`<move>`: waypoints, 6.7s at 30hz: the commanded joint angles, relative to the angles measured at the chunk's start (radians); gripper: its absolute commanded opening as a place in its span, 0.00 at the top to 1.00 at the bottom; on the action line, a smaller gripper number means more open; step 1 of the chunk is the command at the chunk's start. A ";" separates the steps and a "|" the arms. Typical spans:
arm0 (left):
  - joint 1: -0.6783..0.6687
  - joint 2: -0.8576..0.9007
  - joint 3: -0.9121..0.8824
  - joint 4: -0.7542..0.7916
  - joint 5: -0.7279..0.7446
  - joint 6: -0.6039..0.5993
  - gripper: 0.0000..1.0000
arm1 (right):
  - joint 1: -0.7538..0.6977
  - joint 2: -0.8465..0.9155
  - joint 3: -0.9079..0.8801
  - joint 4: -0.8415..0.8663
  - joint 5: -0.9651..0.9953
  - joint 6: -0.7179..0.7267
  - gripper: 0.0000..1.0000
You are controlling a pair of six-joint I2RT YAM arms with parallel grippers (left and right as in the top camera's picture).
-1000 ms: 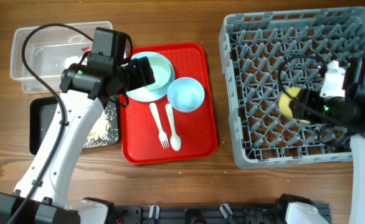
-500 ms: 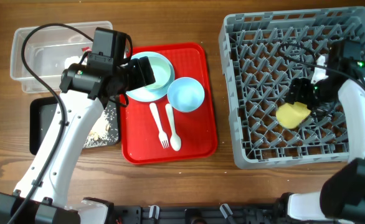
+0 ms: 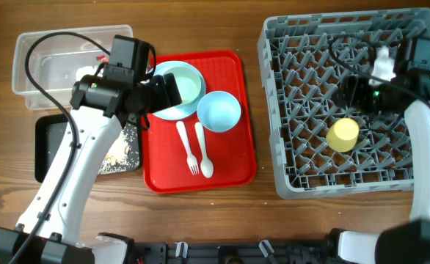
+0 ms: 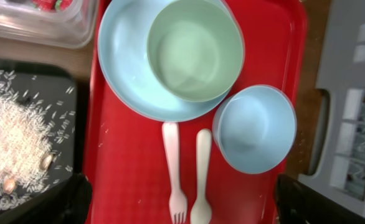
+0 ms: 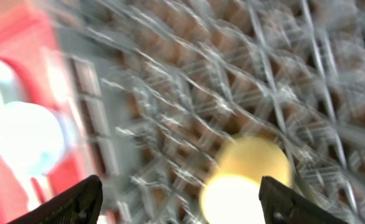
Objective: Sort waste into correct bins and load items into the dishwasher rack
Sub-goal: 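Grasp the light blue bowl with the right gripper and lift it, then place the light blue bowl upside down in the rack's top row, then grasp the green bowl off the blue plate with the right gripper, then place the green bowl in the rack beside the blue bowl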
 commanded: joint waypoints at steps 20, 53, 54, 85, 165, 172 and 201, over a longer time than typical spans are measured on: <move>0.312 -0.005 0.003 -0.138 -0.058 -0.123 0.00 | 0.639 0.540 0.029 0.325 0.121 0.293 0.69; 0.312 -0.005 0.003 -0.126 -0.058 -0.123 0.00 | 0.532 0.497 0.235 0.673 1.521 -0.066 0.95; 0.312 -0.005 0.003 -0.126 -0.058 -0.123 0.00 | 0.533 0.520 0.235 0.650 1.521 -0.047 0.96; 0.312 -0.005 0.003 -0.123 -0.058 -0.123 0.00 | 0.592 0.537 0.143 0.454 1.277 0.090 0.96; 0.417 -0.005 0.003 -0.198 -0.158 -0.116 0.00 | 0.801 0.685 0.144 0.700 0.168 0.506 0.76; 0.417 -0.005 0.003 -0.198 -0.158 -0.116 0.00 | 0.800 0.685 0.145 0.682 0.200 0.506 0.96; 0.417 -0.005 0.003 -0.194 -0.158 -0.116 0.00 | 0.383 0.185 0.143 0.654 1.225 -0.603 0.96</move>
